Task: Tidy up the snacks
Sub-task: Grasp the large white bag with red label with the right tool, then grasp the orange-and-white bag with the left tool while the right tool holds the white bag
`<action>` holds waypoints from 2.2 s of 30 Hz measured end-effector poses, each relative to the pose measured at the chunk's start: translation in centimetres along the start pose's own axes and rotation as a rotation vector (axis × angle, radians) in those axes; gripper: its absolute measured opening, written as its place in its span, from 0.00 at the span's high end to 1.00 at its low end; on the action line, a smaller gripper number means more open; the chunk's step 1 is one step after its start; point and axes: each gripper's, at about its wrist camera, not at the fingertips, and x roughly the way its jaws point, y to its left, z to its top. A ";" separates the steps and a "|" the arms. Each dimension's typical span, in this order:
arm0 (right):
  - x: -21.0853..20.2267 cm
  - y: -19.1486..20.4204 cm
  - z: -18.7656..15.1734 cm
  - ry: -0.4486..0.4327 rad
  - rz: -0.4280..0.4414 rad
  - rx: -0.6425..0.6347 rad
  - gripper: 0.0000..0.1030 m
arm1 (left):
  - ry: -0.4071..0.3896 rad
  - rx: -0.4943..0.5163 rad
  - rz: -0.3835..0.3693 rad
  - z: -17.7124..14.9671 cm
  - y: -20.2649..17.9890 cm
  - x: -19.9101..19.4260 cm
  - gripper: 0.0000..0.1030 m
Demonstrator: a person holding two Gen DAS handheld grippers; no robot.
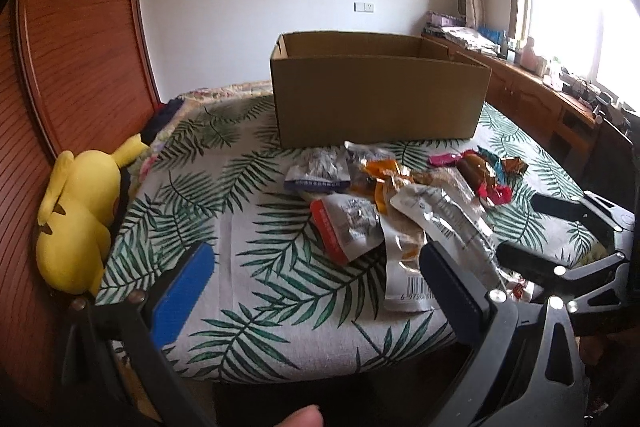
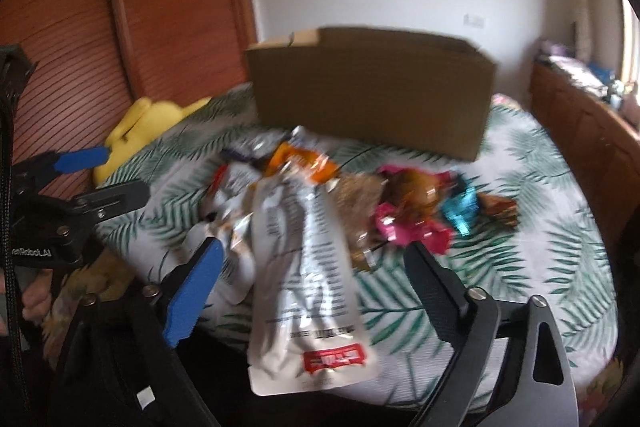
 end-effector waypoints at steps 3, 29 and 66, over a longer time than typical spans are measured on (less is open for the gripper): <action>1.3 0.4 -0.1 0.051 0.032 -0.028 0.17 | 0.021 -0.004 -0.012 0.0 0.1 0.6 0.00; 6.0 -0.8 0.1 0.241 0.025 -0.172 0.41 | 0.155 0.099 -0.090 1.4 -2.0 5.7 0.00; 4.6 -4.6 -0.2 0.187 0.024 -0.036 0.43 | 0.473 0.379 -0.138 5.4 -8.1 14.5 0.01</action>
